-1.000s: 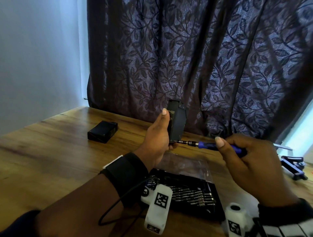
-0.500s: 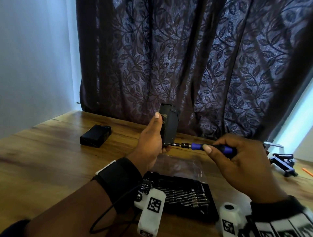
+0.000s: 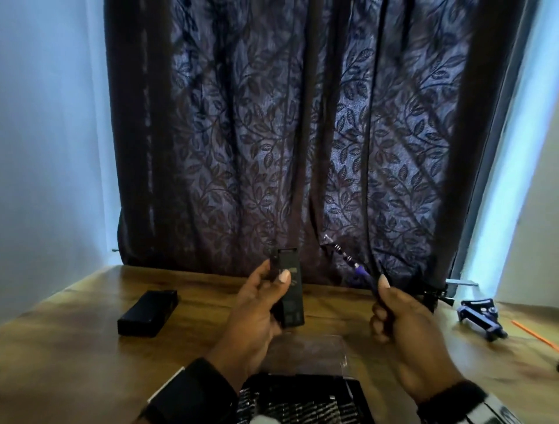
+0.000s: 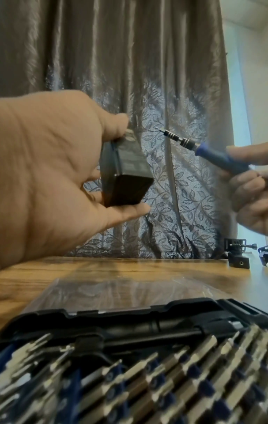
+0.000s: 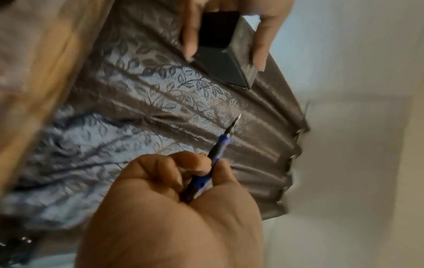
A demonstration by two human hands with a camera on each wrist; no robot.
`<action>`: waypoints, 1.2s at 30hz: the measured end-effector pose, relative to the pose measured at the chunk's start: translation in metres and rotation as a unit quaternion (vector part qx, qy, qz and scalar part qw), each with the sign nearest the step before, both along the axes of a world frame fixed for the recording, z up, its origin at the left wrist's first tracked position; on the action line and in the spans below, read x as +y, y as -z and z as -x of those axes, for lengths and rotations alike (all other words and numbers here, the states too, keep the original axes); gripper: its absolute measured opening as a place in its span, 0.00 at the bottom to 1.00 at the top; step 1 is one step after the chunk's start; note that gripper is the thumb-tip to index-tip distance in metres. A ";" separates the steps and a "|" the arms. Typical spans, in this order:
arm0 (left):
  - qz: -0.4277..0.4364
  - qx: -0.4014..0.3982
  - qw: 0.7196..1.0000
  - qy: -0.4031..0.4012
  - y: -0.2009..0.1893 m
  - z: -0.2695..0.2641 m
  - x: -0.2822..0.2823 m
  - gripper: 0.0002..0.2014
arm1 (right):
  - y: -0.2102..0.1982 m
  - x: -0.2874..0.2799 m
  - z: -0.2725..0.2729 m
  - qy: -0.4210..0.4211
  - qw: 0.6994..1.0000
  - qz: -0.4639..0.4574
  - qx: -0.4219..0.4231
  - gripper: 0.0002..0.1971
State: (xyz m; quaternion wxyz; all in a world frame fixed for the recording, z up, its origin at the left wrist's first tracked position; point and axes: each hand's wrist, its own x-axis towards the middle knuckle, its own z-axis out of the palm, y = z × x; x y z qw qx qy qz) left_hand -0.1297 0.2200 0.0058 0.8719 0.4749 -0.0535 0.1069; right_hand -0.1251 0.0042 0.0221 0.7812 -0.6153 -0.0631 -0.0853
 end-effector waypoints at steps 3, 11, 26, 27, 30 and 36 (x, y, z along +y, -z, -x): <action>-0.062 -0.022 0.998 0.008 0.001 0.004 -0.008 0.25 | 0.007 0.009 -0.003 -0.068 0.991 -0.078 0.085 0.22; -0.114 -0.055 0.991 -0.046 0.000 0.011 -0.028 0.34 | 0.016 0.037 0.013 -0.201 0.979 -0.033 0.015 0.25; -0.163 0.035 0.986 -0.007 0.001 0.020 -0.031 0.20 | 0.028 0.036 0.007 -0.162 0.986 -0.009 -0.042 0.21; -0.164 0.034 0.986 -0.012 0.000 0.020 -0.031 0.19 | 0.029 0.036 0.007 -0.167 0.985 -0.010 -0.050 0.24; -0.171 0.026 0.985 -0.003 0.001 0.020 -0.030 0.16 | 0.027 0.040 0.009 -0.175 0.982 -0.044 -0.053 0.16; -0.162 0.026 0.983 0.083 -0.002 0.023 -0.032 0.23 | 0.026 0.029 0.007 -0.143 0.987 -0.018 -0.075 0.09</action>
